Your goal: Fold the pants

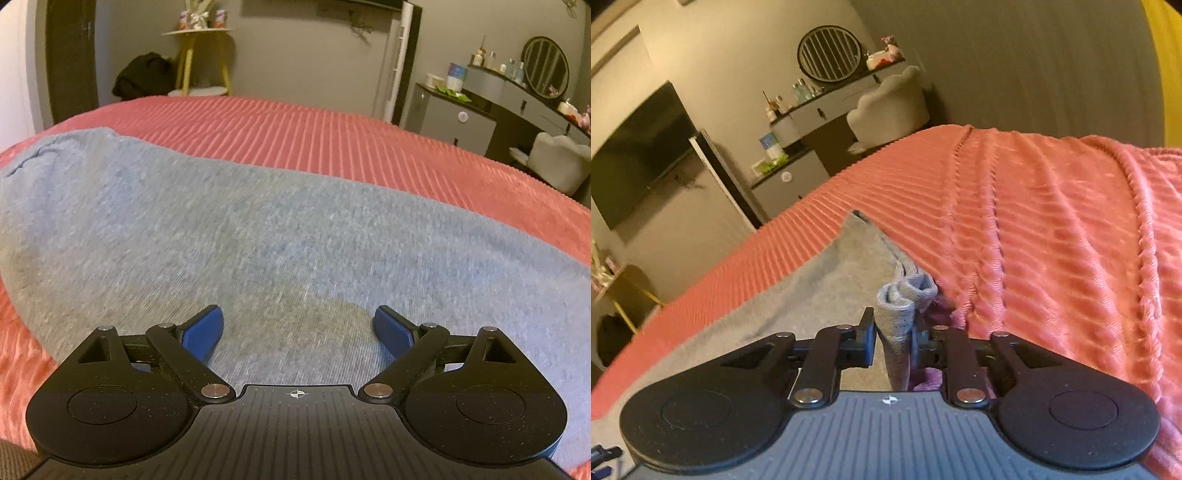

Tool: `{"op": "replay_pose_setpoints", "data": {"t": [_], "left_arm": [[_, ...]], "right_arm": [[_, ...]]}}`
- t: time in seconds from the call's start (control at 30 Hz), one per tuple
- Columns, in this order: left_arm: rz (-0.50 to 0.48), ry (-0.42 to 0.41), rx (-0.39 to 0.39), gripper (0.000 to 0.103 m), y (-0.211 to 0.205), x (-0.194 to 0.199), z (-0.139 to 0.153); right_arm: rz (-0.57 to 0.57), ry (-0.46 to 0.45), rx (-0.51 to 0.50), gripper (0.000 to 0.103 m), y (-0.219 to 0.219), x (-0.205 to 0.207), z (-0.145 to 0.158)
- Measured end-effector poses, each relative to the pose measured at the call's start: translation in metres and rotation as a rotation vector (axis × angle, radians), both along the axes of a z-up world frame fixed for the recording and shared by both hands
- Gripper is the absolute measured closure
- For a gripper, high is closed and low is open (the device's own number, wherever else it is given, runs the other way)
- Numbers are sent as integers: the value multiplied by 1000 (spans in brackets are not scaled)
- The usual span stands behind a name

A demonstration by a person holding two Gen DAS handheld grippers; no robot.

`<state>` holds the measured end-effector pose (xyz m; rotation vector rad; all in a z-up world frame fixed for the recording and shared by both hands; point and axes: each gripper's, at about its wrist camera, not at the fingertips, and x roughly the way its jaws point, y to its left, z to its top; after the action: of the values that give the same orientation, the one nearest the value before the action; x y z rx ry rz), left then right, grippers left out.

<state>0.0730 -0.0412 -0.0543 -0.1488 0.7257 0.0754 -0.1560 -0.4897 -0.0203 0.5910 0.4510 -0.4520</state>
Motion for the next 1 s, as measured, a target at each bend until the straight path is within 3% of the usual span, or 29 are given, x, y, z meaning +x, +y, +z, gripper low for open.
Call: {"op": "replay_pose_setpoints", "data": {"t": [0.07, 0.23, 0.37, 0.43, 0.53, 0.6, 0.77, 0.87, 1.0], "left_arm": [[1, 1, -5, 9, 1, 0, 1], [1, 2, -34, 9, 3, 0, 4], [-56, 1, -85, 9, -4, -5, 10], [-94, 9, -91, 9, -10, -5, 9], [-136, 16, -26, 9, -20, -5, 6], [-154, 15, -17, 10, -21, -5, 6], [-176, 13, -118, 16, -11, -5, 14], [-189, 17, -170, 16, -6, -6, 18], [-224, 26, -219, 16, -5, -7, 19]], "right_arm": [[-27, 6, 60, 77, -10, 1, -4], [-44, -17, 161, 77, -30, 4, -11], [-37, -34, 104, 87, -24, 9, -3], [-53, 13, 57, 89, -20, 17, 1], [-32, 18, 12, 90, -5, 28, 20], [77, -17, -62, 91, 23, 42, 45], [459, -56, -184, 91, 126, 82, 82], [649, -37, -186, 91, 187, 98, 72], [801, 64, -36, 89, 236, 117, 35]]}}
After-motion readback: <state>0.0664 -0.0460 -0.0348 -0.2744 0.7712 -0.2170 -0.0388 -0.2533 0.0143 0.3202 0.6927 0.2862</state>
